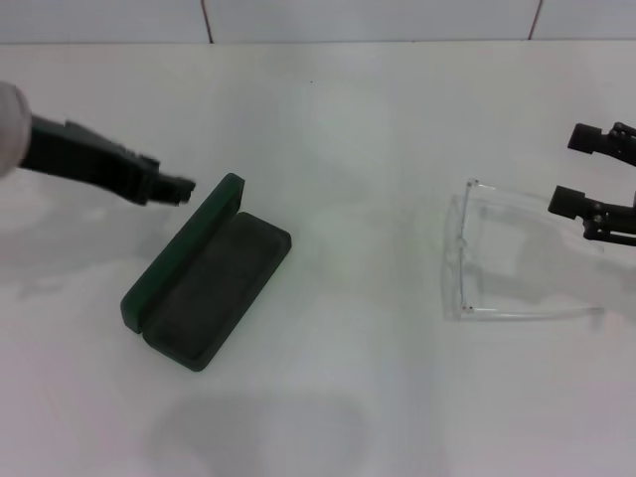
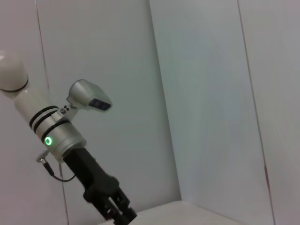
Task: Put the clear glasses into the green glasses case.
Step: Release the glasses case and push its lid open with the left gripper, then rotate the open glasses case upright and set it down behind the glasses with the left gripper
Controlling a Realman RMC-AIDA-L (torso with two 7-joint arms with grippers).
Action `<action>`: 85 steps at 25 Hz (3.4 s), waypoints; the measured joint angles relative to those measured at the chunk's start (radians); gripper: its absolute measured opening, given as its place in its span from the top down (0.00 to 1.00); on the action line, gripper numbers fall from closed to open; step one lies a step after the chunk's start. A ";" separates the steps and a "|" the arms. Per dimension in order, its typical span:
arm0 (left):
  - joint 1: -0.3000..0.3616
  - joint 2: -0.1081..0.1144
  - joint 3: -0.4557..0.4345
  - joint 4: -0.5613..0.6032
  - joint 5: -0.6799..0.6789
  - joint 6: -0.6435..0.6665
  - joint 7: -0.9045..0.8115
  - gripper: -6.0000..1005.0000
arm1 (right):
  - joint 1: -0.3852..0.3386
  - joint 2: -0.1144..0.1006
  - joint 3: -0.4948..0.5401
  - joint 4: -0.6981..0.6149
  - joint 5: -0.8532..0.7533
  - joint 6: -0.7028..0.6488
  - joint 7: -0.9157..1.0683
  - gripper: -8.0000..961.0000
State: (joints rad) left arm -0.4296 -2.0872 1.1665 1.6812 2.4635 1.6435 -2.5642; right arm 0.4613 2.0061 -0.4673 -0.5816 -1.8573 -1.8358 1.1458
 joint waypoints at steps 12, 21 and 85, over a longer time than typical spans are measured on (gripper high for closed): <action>-0.050 0.000 0.129 -0.057 0.077 -0.024 -0.147 0.52 | -0.005 0.000 -0.009 0.001 -0.002 -0.002 -0.047 0.09; -0.072 0.000 0.161 -0.130 0.147 -0.069 -0.150 0.53 | -0.018 0.001 -0.001 0.010 0.001 -0.003 -0.064 0.09; -0.185 -0.007 0.629 -0.243 0.101 -0.404 0.436 0.79 | -0.282 -0.019 0.009 0.232 0.634 -0.143 -0.214 0.09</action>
State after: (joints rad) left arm -0.6144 -2.0940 1.7953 1.4378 2.5645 1.2393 -2.1281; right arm 0.1788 1.9867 -0.4579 -0.3497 -1.2233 -1.9789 0.9321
